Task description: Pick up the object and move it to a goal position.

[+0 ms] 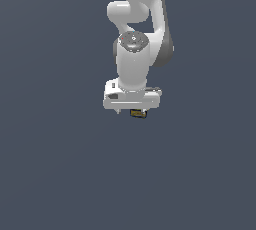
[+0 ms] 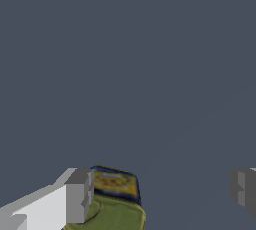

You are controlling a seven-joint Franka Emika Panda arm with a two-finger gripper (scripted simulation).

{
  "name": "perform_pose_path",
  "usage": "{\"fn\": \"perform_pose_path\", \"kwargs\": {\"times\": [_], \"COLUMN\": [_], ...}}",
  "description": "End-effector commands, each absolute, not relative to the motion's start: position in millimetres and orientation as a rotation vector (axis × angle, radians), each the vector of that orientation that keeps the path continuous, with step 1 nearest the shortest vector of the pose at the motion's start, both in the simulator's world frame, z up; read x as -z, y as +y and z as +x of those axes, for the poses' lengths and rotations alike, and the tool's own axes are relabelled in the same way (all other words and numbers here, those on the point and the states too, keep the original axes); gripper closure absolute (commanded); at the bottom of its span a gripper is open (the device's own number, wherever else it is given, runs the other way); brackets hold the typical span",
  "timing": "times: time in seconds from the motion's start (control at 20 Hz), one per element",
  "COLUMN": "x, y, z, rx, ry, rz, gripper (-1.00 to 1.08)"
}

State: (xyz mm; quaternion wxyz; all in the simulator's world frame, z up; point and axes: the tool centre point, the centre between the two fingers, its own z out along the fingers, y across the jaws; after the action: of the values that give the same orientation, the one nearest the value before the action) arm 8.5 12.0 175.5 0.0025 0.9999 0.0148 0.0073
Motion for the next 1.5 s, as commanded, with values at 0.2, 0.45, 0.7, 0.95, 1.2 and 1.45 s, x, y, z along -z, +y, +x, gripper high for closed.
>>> {"fn": "perform_pose_path", "kwargs": {"times": [0.2,0.45,0.7,0.95,1.2,1.45], "x": [-175.8,-176.6,-176.2,-173.7,-168.9,-162.0], "y": [4.8,-10.3,-9.3,-7.8,-4.2,1.2], "z": [8.9,9.8,9.4,6.7,1.5,-6.4], "rx": [-0.018,-0.009,-0.009,-0.008,-0.006,-0.004], "ry": [0.036,0.006,0.018,0.081,0.204,0.385], "rz": [3.139,3.147,3.146,3.145,3.138,3.12], "gripper": [-0.92,-0.92,-0.92,-0.92,-0.92,-0.92]}}
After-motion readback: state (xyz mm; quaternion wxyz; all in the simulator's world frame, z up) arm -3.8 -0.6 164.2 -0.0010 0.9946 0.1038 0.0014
